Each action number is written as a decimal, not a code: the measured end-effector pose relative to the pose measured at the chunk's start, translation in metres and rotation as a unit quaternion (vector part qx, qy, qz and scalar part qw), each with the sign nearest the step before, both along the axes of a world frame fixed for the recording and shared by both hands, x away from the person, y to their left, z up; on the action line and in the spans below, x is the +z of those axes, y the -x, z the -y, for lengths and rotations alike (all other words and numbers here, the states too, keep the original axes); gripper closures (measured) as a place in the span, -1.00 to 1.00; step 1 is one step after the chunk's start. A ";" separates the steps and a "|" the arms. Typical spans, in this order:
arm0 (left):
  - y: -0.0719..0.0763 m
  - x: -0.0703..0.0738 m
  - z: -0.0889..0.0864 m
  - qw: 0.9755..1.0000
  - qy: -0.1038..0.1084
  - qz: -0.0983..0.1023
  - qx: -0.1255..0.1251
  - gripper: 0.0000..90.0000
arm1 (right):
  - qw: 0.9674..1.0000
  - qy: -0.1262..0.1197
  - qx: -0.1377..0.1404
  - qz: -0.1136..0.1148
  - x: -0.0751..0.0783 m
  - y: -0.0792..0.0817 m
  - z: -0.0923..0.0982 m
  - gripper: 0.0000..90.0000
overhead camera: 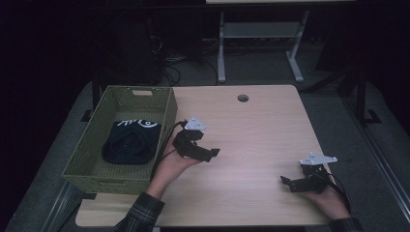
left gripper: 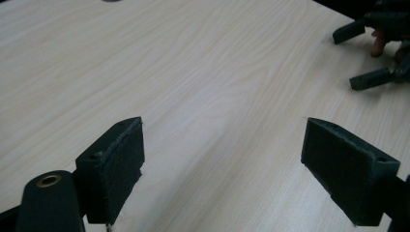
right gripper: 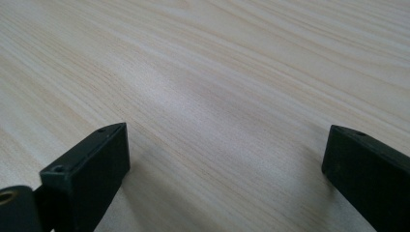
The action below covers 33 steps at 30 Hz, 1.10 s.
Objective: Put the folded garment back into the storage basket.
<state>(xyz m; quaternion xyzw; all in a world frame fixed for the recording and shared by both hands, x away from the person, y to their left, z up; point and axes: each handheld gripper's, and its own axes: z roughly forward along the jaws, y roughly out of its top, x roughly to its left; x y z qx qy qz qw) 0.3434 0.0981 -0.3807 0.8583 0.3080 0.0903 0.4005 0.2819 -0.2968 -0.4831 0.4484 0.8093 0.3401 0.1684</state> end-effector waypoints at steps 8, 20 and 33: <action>0.008 -0.025 0.008 1.000 -0.014 0.005 -0.002 -0.67 | 1.000 0.000 -0.001 -0.001 0.000 0.000 0.000 -0.94; 0.016 -0.059 0.011 0.999 -0.035 0.006 0.006 -0.68 | 1.000 0.000 0.000 0.000 0.000 0.000 0.000 -0.94; 0.019 -0.083 0.010 0.997 -0.073 -0.010 0.008 -0.68 | 1.000 0.000 0.002 0.001 0.000 0.000 0.000 -0.94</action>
